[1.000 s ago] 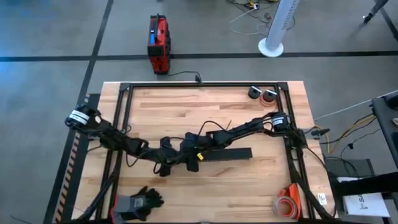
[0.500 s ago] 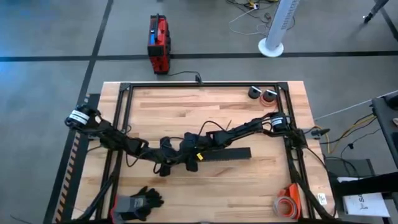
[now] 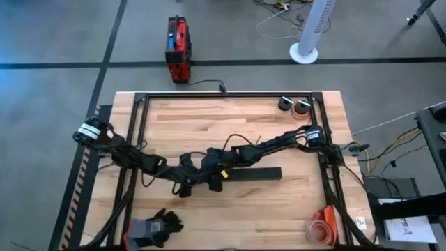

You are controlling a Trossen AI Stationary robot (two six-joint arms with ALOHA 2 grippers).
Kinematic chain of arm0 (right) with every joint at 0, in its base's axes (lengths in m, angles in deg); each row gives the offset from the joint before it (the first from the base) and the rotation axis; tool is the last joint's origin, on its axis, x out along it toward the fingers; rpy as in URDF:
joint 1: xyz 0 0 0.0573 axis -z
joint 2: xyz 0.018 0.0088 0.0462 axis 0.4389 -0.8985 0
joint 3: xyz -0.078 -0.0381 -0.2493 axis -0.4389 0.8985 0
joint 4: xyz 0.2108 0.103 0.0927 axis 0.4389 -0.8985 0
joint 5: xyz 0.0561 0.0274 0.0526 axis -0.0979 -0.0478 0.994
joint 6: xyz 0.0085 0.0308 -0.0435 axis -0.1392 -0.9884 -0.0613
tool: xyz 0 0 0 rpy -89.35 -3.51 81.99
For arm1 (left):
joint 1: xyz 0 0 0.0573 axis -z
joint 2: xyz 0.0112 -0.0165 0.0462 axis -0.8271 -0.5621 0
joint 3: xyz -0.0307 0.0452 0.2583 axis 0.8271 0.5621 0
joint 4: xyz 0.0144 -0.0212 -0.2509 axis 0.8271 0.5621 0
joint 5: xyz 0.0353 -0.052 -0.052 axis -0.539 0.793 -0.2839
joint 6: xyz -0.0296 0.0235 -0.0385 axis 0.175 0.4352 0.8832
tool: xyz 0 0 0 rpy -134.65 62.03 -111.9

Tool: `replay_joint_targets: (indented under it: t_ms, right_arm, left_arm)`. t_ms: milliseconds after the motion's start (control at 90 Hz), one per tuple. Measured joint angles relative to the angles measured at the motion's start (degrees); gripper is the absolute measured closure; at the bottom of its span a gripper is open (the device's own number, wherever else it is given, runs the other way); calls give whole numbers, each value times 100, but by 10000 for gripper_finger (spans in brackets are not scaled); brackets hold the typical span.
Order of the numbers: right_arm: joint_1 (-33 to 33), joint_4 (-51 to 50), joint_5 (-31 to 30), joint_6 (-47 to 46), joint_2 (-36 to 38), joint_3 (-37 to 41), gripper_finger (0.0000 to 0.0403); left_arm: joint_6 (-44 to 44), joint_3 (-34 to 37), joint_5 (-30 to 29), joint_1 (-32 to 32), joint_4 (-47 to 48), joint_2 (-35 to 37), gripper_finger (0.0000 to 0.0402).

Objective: Ziptie cables
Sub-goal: Insert the cable duct cover into the cable duct, then return to Home Position

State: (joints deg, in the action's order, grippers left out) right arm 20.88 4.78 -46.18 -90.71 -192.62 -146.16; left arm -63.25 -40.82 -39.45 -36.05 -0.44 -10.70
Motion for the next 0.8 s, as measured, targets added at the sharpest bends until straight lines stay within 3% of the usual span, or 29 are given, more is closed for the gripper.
replay_joint_targets:
  t_ms: [211,456,689,800]
  right_arm:
    - [-10,-1743,-39,174,1003,1,90]
    - [-12,-3871,-58,772,2680,0,96]
    - [-6,-6190,-118,512,3984,7,108]
    - [-109,-6496,-811,215,4680,178,113]
  left_arm:
    - [304,-80,132,-4,1227,1008,110]
    - [135,-1075,214,-2,3618,2714,90]
    - [-158,-1972,216,-2,3790,3606,90]
    - [-533,-2455,205,-5,3742,3761,90]
